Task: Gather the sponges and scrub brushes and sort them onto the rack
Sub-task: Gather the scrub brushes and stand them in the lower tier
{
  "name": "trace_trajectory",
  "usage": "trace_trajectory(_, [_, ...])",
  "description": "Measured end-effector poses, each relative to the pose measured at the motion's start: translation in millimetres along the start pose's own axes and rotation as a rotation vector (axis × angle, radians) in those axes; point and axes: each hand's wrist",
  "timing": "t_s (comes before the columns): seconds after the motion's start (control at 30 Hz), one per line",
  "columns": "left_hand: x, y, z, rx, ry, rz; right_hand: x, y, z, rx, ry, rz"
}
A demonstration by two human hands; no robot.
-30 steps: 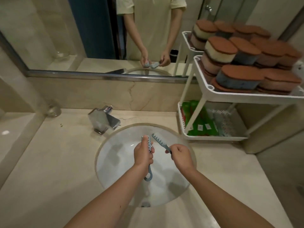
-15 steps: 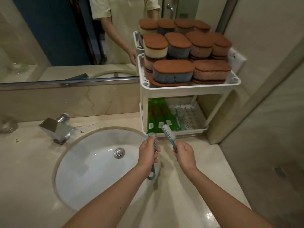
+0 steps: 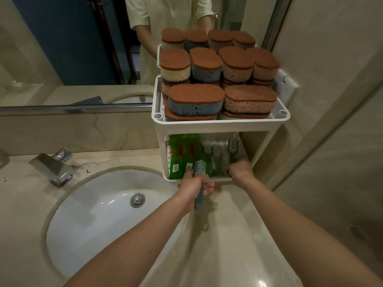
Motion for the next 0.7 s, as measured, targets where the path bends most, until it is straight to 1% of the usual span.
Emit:
trace_trajectory(0.1, [10.5,4.0,-4.2,-0.084,-0.009,-0.020,17.8,-2.2,3.7,-0.191,-0.040,0.071])
trace_trajectory(0.2, [20.7,7.7,-7.9,-0.125,-0.037,-0.064,29.0,-0.1,7.2,-0.350,-0.066,0.087])
trace_trajectory(0.33, [32.7,11.9,-8.9,-0.162,-0.100,-0.123,37.1,1.1,11.6,-0.472,-0.057,0.120])
trace_trajectory(0.47, [39.4,15.6,-8.9,-0.197,-0.106,-0.107,41.4,0.0,11.1,-0.547,-0.089,0.163])
trace_trajectory(0.53, [43.3,19.5,-9.6,-0.231,-0.099,-0.073,39.6,-3.1,10.9,-0.543,-0.109,0.141])
trace_trajectory(0.6, [48.2,24.9,-9.2,-0.260,-0.083,-0.033,34.6,-7.3,9.2,-0.473,-0.164,0.039])
trace_trajectory(0.63, [50.9,29.3,-9.4,-0.261,-0.072,-0.010,30.0,-8.9,7.7,-0.410,-0.184,-0.003])
trace_trajectory(0.67, [52.4,34.4,-9.7,-0.264,-0.065,0.012,24.2,-10.1,6.3,-0.312,-0.189,-0.007])
trace_trajectory(0.7, [52.9,40.7,-10.3,-0.264,-0.068,0.025,16.0,-11.2,5.5,-0.180,-0.165,0.029])
Point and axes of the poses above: each hand's wrist, its own x-axis towards the middle knuckle, its own y-axis out of the palm, z = x × y, and after that the axes turned 15 degrees about -x, right-handed
